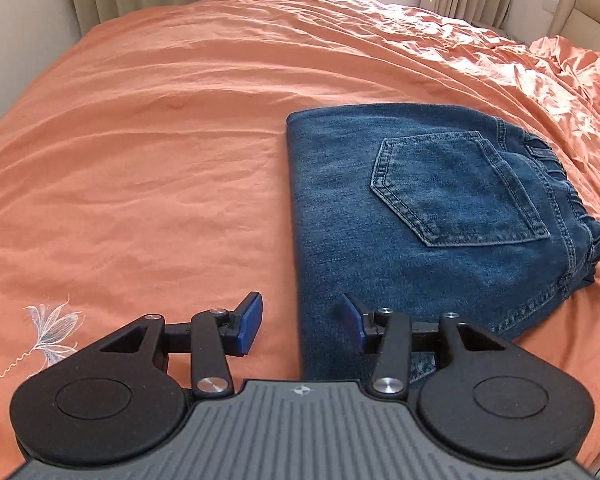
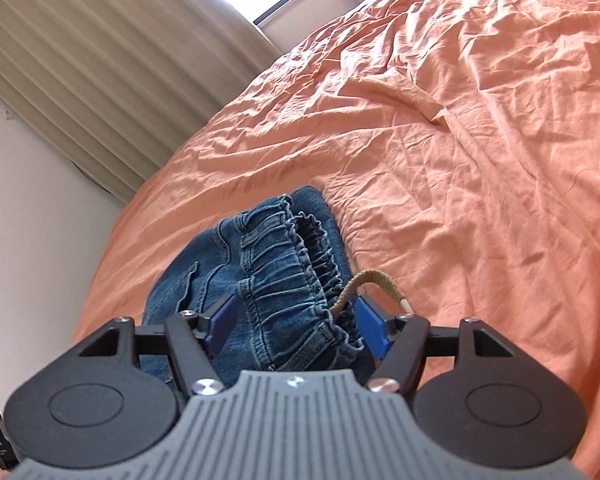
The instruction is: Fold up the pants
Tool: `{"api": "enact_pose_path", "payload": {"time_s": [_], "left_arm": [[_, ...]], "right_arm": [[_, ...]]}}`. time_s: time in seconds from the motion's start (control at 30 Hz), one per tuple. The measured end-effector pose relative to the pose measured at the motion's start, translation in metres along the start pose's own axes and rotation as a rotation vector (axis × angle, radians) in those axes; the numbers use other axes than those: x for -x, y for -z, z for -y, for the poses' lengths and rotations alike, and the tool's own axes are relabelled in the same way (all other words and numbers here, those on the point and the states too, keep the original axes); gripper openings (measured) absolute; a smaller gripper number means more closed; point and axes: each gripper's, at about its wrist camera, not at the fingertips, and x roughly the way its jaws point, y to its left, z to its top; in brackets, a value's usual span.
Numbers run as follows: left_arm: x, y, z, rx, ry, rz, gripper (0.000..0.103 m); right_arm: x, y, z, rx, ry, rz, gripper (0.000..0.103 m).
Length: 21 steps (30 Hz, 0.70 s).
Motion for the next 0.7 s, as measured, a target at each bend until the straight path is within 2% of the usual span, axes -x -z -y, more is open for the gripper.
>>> {"api": "enact_pose_path", "payload": {"time_s": [0.07,0.17,0.2,0.27,0.43,0.53,0.7], "left_arm": [[-0.008,0.0,-0.006,0.04,0.035,0.012,0.074],[-0.023,-0.002,-0.018,0.086,0.088,0.023,0.075],[-0.027,-0.003,-0.022,0.104,0.115,0.02,0.075],[-0.037,-0.004,-0.032,0.142,0.174,0.02,0.075],[-0.063,-0.006,-0.064,0.359,0.346,0.039,0.08],[-0.078,-0.008,-0.081,0.454,0.438,0.035,0.078],[-0.097,-0.008,-0.093,0.522,0.544,0.024,0.075]], "right_arm": [[-0.006,-0.004,0.0,0.011,0.008,0.001,0.063],[-0.015,-0.008,0.001,0.004,-0.006,0.0,0.066],[-0.02,-0.009,0.001,-0.002,-0.012,-0.013,0.07],[-0.03,-0.01,0.002,-0.004,-0.018,-0.044,0.072],[-0.053,-0.019,0.006,0.078,0.011,-0.102,0.073],[-0.066,-0.018,0.025,-0.017,-0.04,-0.153,0.076],[-0.08,-0.02,0.043,-0.127,-0.107,-0.171,0.076]]}}
